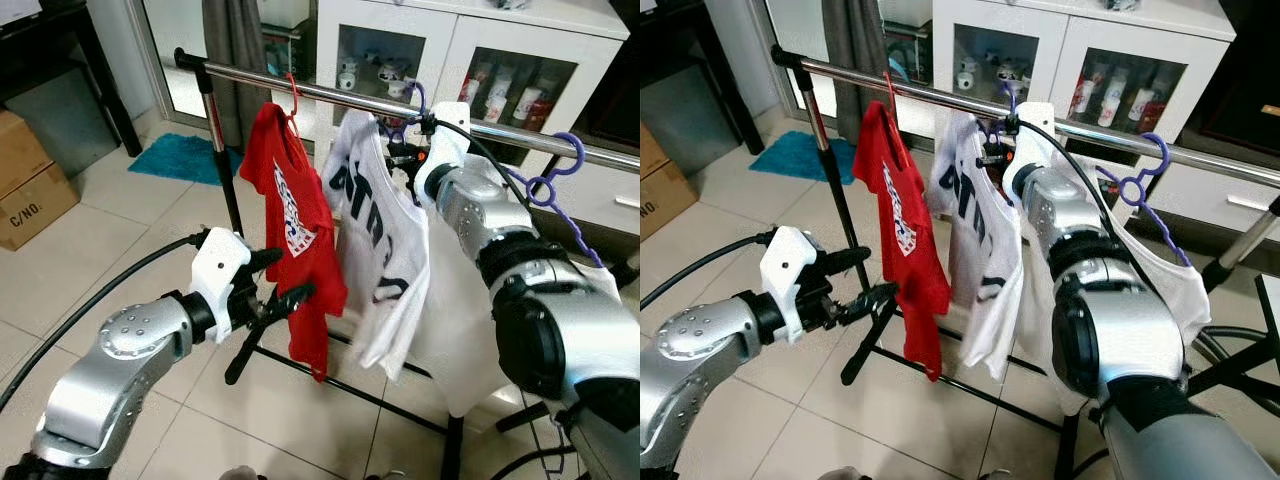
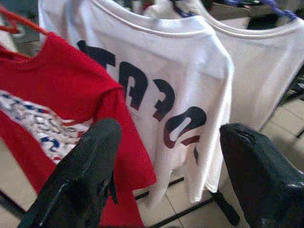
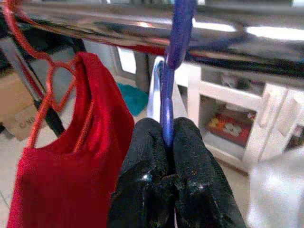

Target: Hang hanger

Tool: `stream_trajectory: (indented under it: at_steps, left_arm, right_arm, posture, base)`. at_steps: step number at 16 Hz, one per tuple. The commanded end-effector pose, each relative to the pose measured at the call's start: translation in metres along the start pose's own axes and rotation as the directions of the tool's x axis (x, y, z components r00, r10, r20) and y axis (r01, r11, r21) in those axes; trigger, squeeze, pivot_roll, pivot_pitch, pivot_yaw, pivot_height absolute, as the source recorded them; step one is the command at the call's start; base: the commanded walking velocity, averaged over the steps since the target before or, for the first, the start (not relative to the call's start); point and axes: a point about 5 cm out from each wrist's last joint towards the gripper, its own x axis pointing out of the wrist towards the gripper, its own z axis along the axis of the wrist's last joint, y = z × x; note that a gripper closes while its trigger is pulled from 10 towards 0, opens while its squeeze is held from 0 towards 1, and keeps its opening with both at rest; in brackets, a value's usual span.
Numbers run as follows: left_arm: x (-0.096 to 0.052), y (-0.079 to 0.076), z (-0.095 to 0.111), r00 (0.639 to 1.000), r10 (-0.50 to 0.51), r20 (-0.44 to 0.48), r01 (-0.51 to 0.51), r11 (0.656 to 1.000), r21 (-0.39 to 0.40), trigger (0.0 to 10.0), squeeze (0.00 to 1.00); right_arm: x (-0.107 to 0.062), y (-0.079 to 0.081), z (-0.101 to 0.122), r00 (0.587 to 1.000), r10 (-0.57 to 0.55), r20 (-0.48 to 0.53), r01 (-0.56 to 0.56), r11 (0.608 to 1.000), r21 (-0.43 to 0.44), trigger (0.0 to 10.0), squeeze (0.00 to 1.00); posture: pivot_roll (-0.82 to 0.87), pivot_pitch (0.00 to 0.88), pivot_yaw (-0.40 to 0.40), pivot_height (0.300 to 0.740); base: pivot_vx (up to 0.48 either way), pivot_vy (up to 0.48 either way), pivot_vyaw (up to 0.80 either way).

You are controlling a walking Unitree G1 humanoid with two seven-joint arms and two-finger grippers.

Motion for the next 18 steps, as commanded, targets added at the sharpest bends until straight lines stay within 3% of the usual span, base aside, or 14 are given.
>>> stream_trajectory:
  at_steps: [1, 4, 9, 10, 14, 18]
  left_arm:
    - [0.002, 0.002, -0.001, 0.999, 0.040, 0.007, -0.041, 0.999, 0.001, 10.0, 0.00]
    - [0.006, 0.002, -0.005, 0.993, 0.114, 0.014, -0.114, 0.993, -0.017, 10.0, 0.00]
    - [0.007, 0.005, -0.007, 0.985, 0.172, 0.016, -0.171, 0.985, -0.035, 10.0, 0.00]
    - [0.008, 0.005, -0.006, 0.983, 0.182, 0.023, -0.181, 0.983, -0.043, 10.0, 0.00]
    - [0.006, 0.000, -0.009, 0.980, 0.197, 0.023, -0.195, 0.978, -0.071, 10.0, 0.00]
    - [0.003, -0.005, -0.013, 0.980, 0.196, 0.020, -0.193, 0.977, -0.091, 10.0, 0.00]
  right_arm:
    - [-0.004, -0.002, 0.009, 0.998, 0.030, 0.060, -0.028, 0.999, -0.022, 0.0, 0.00]
    - [-0.016, 0.000, -0.006, 0.995, 0.082, 0.052, -0.079, 0.995, -0.057, 0.0, 0.00]
    - [-0.058, 0.004, -0.025, 0.994, 0.080, 0.068, -0.076, 0.995, -0.058, 0.0, 0.00]
    - [-0.074, 0.010, -0.032, 0.996, 0.076, 0.057, -0.073, 0.996, -0.045, 0.0, 0.00]
    - [-0.114, 0.018, -0.058, 1.000, -0.001, 0.010, 0.001, 1.000, 0.000, 0.0, 0.00]
    - [-0.139, 0.021, -0.074, 0.994, -0.097, -0.041, 0.099, 0.994, 0.048, 0.0, 0.00]
  posture:
    - [0.11, 0.000, -0.017, 0.740]
    - [0.10, 0.000, -0.015, 0.740]
    - [0.09, 0.000, -0.014, 0.740]
    - [0.09, 0.000, -0.016, 0.740]
    - [0.08, 0.000, -0.030, 0.740]
    - [0.07, 0.000, -0.025, 0.740]
  base:
    - [0.000, 0.000, 0.00]
    - [0.000, 0.000, 0.00]
    - [0.000, 0.000, 0.00]
    - [0.000, 0.000, 0.00]
    - [0.000, 0.000, 0.00]
    - [0.000, 0.000, 0.00]
